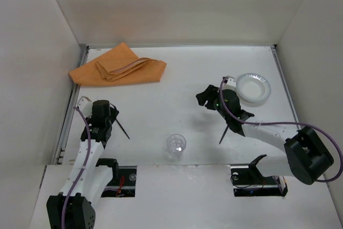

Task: Set the dinner table for one person

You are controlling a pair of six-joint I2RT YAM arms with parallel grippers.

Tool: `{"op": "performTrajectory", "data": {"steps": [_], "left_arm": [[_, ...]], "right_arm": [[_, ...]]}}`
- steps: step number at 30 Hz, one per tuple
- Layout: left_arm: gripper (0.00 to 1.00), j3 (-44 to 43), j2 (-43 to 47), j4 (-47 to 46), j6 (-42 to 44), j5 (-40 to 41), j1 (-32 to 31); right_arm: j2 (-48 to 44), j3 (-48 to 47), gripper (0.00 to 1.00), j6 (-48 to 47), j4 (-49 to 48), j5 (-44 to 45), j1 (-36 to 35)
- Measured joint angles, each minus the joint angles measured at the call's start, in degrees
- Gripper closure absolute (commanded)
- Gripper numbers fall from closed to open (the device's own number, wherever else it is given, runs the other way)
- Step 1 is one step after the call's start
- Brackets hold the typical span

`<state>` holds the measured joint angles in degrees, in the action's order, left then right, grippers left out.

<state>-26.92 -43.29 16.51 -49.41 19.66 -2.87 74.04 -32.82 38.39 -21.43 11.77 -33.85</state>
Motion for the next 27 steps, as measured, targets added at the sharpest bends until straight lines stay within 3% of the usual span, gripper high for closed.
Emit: {"op": "performTrajectory", "data": {"steps": [3,5,6,8,11,13,15,18,21,27], "left_arm": [[0.53,0.00,-1.18,-0.92,-0.02,-0.02,0.02],[0.54,0.00,-2.62,-1.84,-0.04,-0.11,0.02],[0.58,-0.02,-3.45,-2.34,-0.04,-0.15,-0.02],[0.84,-0.04,-5.64,-4.04,-0.04,-0.31,-0.13],[0.93,-0.11,-8.76,-8.07,0.20,-1.36,-0.52],[0.92,-0.59,-10.97,-10.84,0.17,-1.97,-0.81],[0.83,-2.12,-13.84,-13.22,0.17,-2.25,-1.20],[0.65,-6.23,-19.10,-16.26,0.00,-2.60,-1.14],[0.53,-10.71,-24.44,-19.19,-0.22,-2.80,0.28],[0.45,-13.14,-34.27,-28.89,-3.30,-3.06,7.48]], "right_arm": [[0.07,-0.02,0.39,-0.04,-0.07,-0.07,0.00],[0.07,-0.04,0.57,-0.15,-0.04,-0.24,0.00],[0.07,-0.07,0.68,-0.17,-0.02,-0.44,0.00],[0.07,-0.13,0.82,-0.13,-0.07,-0.94,0.00],[0.09,-0.24,0.88,-0.09,0.00,-1.53,0.00],[0.28,-0.61,0.87,-0.07,0.22,-1.73,0.00],[0.37,-1.11,0.81,-0.09,0.59,-1.90,0.00],[0.37,-1.51,0.60,-0.22,0.57,-1.90,-0.04],[0.59,-1.53,0.45,-0.37,0.55,-2.08,-0.04],[1.16,-1.68,0.35,-0.66,0.70,-2.36,-0.28]]}}
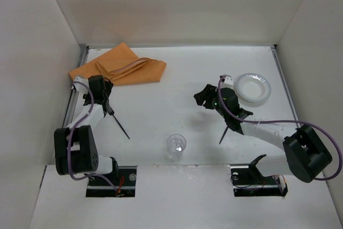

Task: Set the dinner table for one person

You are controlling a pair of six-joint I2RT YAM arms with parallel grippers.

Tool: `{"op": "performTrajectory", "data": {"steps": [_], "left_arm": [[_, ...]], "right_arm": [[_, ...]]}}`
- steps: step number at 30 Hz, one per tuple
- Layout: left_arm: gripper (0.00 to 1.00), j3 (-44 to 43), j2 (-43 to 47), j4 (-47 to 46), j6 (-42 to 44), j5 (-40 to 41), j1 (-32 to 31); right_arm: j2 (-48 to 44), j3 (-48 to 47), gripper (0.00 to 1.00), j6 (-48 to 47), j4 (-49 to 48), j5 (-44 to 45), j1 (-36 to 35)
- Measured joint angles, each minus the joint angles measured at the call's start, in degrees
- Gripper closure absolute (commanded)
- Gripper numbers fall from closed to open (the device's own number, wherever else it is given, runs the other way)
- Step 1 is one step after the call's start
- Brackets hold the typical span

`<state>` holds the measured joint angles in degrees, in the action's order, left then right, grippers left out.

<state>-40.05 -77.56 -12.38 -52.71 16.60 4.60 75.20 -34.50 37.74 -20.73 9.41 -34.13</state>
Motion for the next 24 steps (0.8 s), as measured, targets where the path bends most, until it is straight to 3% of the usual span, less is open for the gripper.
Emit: {"op": "performTrajectory", "data": {"steps": [9,14,21,24], "left_arm": [[0.46,-6.23,-13.60,-8.55,-2.21,-4.31,5.86],[0.57,-12.98,-20.41,-9.25,-2.49,-4.70,7.52],[0.64,-14.64,-28.94,-7.67,-4.42,-5.33,6.56],[0.76,-16.96,-30.47,-7.56,-4.87,-5.75,5.20]], "right_arm": [[1.22,-0.81,0.33,-0.22,0.15,-1.14,-0.85],[1.29,-0.85,0.32,-0.48,0.15,-1.51,-0.85],[1.46,-1.14,0.32,-0.68,0.31,-1.68,-0.85],[1.53,-1.14,0.32,-0.72,0.57,-1.73,-0.85]]}}
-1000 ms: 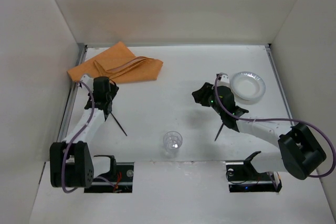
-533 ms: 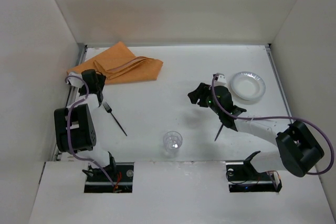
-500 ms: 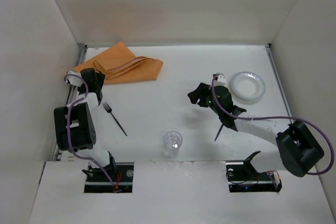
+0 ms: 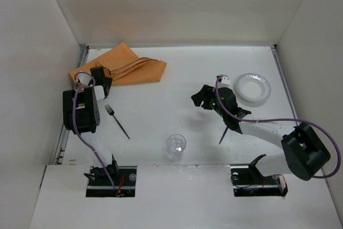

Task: Set the dinner table for one person

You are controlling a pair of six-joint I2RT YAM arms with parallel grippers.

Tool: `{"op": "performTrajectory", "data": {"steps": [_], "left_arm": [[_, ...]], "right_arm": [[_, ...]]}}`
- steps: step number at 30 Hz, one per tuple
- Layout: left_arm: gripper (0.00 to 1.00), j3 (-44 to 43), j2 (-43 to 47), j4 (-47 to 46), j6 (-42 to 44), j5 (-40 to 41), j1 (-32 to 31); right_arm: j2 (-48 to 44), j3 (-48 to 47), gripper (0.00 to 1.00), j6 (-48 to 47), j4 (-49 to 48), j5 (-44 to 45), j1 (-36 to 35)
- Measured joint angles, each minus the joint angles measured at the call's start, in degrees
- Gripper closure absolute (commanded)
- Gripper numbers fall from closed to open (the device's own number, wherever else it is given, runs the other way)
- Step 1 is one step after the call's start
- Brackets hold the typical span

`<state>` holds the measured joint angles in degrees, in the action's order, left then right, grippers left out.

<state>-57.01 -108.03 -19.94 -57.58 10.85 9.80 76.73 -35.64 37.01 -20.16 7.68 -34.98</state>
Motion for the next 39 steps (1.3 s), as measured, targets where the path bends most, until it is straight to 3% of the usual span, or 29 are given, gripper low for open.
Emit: {"op": "performTrajectory", "data": {"steps": [3,6,19,22,28,34,39], "left_arm": [[0.87,-1.42,-1.84,-0.02,-0.59,-0.11,-1.90],[0.91,-2.05,-2.80,-0.94,-1.31,-0.35,-4.94],[0.92,3.41,-2.84,-12.04,-7.19,-1.44,-32.83],[0.86,6.01,-2.43,-14.75,-9.25,-0.83,-36.61],[0.61,9.40,1.14,-14.97,-9.99,-1.44,-41.20],[0.59,15.56,12.90,-14.93,-9.77,-2.05,-43.93],[0.55,21.92,26.23,-14.86,-8.59,-1.62,-43.19]], "right_arm": [[0.00,0.00,0.32,-0.11,0.07,0.00,0.00],[0.02,0.00,0.32,-0.17,0.13,0.00,0.00],[0.00,0.00,0.30,-0.15,0.11,0.02,0.02],[-0.28,0.00,0.27,-0.15,0.11,0.02,0.31],[-1.27,0.02,0.24,0.11,0.04,-0.61,1.33],[-1.70,0.00,0.19,1.70,-1.55,-3.26,3.37],[4.55,-2.73,0.19,3.34,-2.03,-5.90,3.91]]}}
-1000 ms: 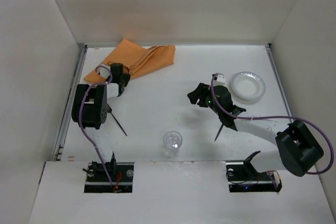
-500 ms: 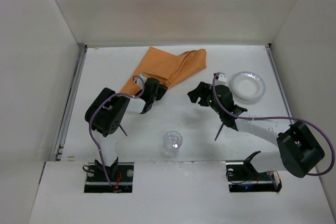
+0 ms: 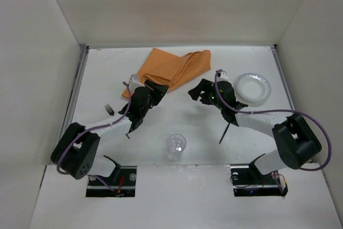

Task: Set the dinner table for one person

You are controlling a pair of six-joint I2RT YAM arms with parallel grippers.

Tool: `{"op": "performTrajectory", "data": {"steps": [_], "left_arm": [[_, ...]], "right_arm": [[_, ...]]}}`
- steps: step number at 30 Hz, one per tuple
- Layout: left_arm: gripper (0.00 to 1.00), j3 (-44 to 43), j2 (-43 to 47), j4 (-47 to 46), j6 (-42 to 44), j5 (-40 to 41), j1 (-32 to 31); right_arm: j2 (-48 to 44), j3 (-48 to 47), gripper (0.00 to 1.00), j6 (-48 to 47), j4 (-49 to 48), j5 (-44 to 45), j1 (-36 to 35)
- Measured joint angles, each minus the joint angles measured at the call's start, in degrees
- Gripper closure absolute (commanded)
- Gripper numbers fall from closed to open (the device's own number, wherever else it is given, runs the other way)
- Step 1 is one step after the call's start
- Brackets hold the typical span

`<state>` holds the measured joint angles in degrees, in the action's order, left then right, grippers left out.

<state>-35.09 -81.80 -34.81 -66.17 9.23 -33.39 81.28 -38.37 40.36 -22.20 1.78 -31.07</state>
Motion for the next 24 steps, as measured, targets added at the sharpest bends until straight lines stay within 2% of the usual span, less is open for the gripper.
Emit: {"op": "performTrajectory", "data": {"steps": [3,7,10,15,24], "left_arm": [[0.53,2.78,5.62,1.18,0.74,0.85,2.99],[0.52,4.04,6.54,3.17,1.68,1.70,9.33],[0.51,3.72,4.35,3.98,2.27,1.62,12.96],[0.52,-0.72,-3.45,4.66,2.75,-0.61,14.82],[0.53,-2.58,-10.43,3.04,2.84,-3.15,17.14]], "right_arm": [[5.16,-4.26,0.23,0.68,0.17,-0.98,0.00],[14.14,-13.49,0.25,2.03,0.42,-2.54,0.39],[21.07,-21.31,0.26,3.15,1.29,-3.76,1.16],[30.93,-32.92,0.26,4.70,4.22,-4.24,2.67],[41.24,-46.60,0.31,5.11,13.42,-4.22,4.07]]}}
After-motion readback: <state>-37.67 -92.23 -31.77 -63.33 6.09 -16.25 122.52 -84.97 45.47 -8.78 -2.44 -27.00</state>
